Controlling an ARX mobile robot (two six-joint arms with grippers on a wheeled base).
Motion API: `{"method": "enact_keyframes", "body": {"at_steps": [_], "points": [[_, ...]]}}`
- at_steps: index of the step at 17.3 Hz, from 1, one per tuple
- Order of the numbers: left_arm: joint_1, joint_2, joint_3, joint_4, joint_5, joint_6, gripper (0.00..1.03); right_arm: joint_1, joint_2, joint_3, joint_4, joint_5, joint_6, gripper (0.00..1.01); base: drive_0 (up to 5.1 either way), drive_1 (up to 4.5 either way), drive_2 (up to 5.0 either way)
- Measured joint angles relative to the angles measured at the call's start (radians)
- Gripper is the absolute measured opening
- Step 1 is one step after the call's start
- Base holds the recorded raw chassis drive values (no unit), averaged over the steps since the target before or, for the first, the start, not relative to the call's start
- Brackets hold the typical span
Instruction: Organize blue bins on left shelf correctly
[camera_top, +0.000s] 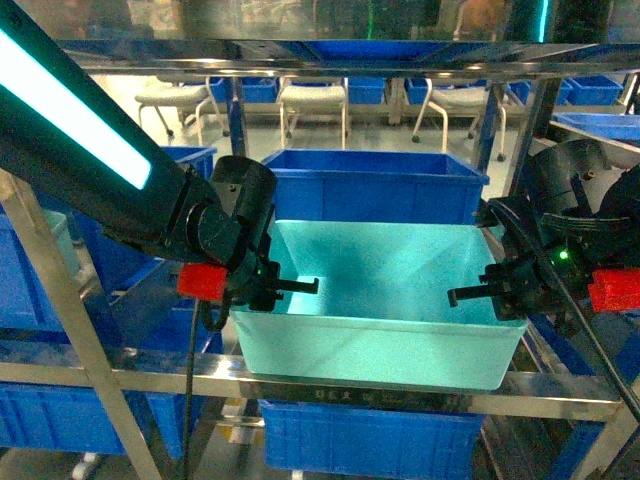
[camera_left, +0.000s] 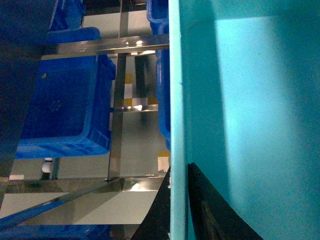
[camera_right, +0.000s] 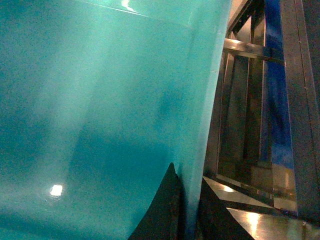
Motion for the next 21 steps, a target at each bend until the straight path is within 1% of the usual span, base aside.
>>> {"method": "enact_keyframes", "body": {"at_steps": [6,13,14,15,16,17,18,19,20,21], "points": [[0.002,-0.001,0.035,-0.015,0.008,0.011,0.05,0.000,-0.023,-0.002,0.020,-0.001,0.002,0.02,0.0,0.00,0.0],[0.003,-0.012,0.054,-0.032,0.003,0.021,0.05,-0.005,-0.035,-0.001,0.003,-0.011,0.003,0.02,0.0,0.00,0.0],[0.003,-0.012,0.054,-0.031,0.001,0.023,0.05,-0.005,-0.035,0.000,0.002,-0.011,-0.007,0.06,0.0,0.00,0.0],[0.002,-0.012,0.055,-0.020,-0.021,0.030,0.12,-0.005,-0.035,0.000,-0.011,-0.016,-0.033,0.16,0.0,0.00,0.0],[0.003,-0.012,0.061,-0.018,-0.059,0.044,0.25,-0.004,-0.035,-0.001,-0.010,-0.016,-0.061,0.29,0.0,0.00,0.0],[0.008,-0.012,0.063,-0.020,-0.070,0.052,0.36,-0.006,-0.035,0.000,-0.008,-0.007,-0.076,0.40,0.0,0.00,0.0],[0.016,-0.012,0.064,-0.019,-0.074,0.053,0.43,-0.008,-0.035,0.000,-0.009,-0.005,-0.082,0.47,0.0,0.00,0.0],[0.023,-0.012,0.065,-0.016,-0.077,0.053,0.56,-0.013,-0.035,0.000,-0.008,-0.003,-0.086,0.58,0.0,0.00,0.0],[0.027,-0.012,0.065,-0.017,-0.085,0.054,0.67,-0.013,-0.035,0.000,-0.009,0.005,-0.092,0.71,0.0,0.00,0.0],[0.031,-0.012,0.065,-0.018,-0.093,0.055,0.78,-0.014,-0.035,0.000,-0.013,0.010,-0.097,0.82,0.0,0.00,0.0]]}}
